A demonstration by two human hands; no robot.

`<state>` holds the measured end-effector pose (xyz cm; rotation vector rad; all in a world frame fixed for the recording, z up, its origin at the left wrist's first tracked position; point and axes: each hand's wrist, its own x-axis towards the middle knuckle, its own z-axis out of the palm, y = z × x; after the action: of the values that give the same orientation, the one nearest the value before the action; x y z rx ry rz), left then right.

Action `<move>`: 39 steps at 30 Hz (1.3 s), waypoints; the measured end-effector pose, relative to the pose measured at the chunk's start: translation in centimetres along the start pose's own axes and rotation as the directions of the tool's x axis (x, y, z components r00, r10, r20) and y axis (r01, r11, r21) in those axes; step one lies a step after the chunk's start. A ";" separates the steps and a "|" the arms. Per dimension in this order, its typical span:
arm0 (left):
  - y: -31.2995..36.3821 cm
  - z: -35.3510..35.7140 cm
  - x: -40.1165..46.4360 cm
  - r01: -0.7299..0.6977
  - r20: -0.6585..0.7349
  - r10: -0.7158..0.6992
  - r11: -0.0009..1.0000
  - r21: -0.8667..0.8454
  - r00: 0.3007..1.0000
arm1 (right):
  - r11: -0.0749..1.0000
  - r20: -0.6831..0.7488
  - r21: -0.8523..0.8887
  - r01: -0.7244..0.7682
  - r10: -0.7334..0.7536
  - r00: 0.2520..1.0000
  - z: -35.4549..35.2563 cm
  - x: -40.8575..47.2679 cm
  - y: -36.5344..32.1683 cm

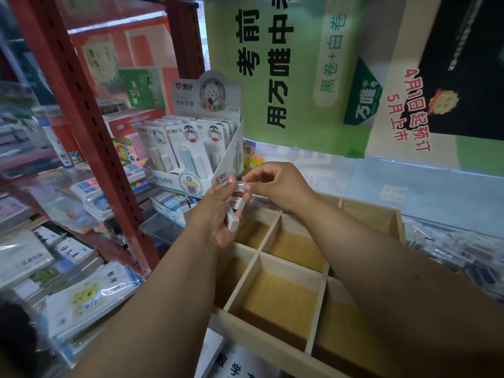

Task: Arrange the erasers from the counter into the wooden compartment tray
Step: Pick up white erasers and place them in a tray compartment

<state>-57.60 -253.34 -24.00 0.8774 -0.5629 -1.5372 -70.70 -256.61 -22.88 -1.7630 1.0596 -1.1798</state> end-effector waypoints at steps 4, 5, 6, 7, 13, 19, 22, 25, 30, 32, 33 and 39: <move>0.2 -0.3 0.1 0.054 -0.010 -0.054 0.997 -0.054 0.998 | 0.999 -0.121 -0.037 -0.038 0.034 0.992 -1.0 0.5 0.3; 0.2 -0.5 0.0 0.075 -0.026 -0.078 0.993 -0.095 0.997 | 0.997 -0.168 -0.049 -0.067 0.058 0.984 -1.4 0.6 0.7; 0.2 -0.6 -0.1 0.086 -0.037 -0.092 0.988 -0.131 0.995 | 0.993 -0.200 -0.071 -0.097 0.081 0.976 -1.9 0.7 1.1; 0.2 -0.7 -0.2 0.088 -0.044 -0.096 0.983 -0.162 0.994 | 0.985 -0.206 -0.115 -0.125 0.100 0.973 -2.1 0.7 1.6; 0.2 -0.6 -0.2 0.096 -0.047 -0.110 0.965 -0.243 0.993 | 0.890 -0.067 -0.430 -0.151 0.135 0.989 -1.1 0.7 3.3; 0.2 -0.6 -0.1 0.064 -0.032 -0.074 0.967 -0.248 0.997 | 0.800 -0.043 -0.572 -0.183 0.194 0.980 -0.8 1.7 4.1; 0.1 -0.3 0.2 0.033 -0.054 -0.049 0.962 -0.270 0.997 | 0.557 0.071 -0.826 -0.088 0.258 0.964 -0.8 2.2 4.0; -0.1 -0.1 0.4 0.010 -0.066 -0.028 0.968 -0.252 0.997 | 0.458 0.113 -0.889 -0.017 0.255 0.960 -0.6 1.7 3.2; -0.3 -0.6 0.8 0.013 -0.047 -0.016 0.998 -0.059 0.999 | 0.883 0.010 -0.436 -0.172 0.196 0.981 -0.7 1.3 3.0; -0.3 -0.6 1.0 0.004 -0.030 -0.005 0.999 -0.041 1.000 | 0.983 -0.002 -0.121 -0.141 0.142 0.990 -0.8 0.7 1.8; -0.3 -0.7 1.1 -0.002 -0.025 0.001 0.999 -0.038 1.000 | 0.992 0.012 -0.036 -0.121 0.121 0.993 -0.8 0.5 1.2; -0.4 -0.5 1.0 -0.014 0.018 0.015 1.000 -0.018 1.000 | 0.998 0.038 -0.047 -0.041 0.043 0.998 0.2 0.1 0.6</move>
<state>-57.42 -254.15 -24.82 0.8452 -0.5668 -1.5362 -70.62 -256.91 -23.38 -1.7831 1.1030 -1.0989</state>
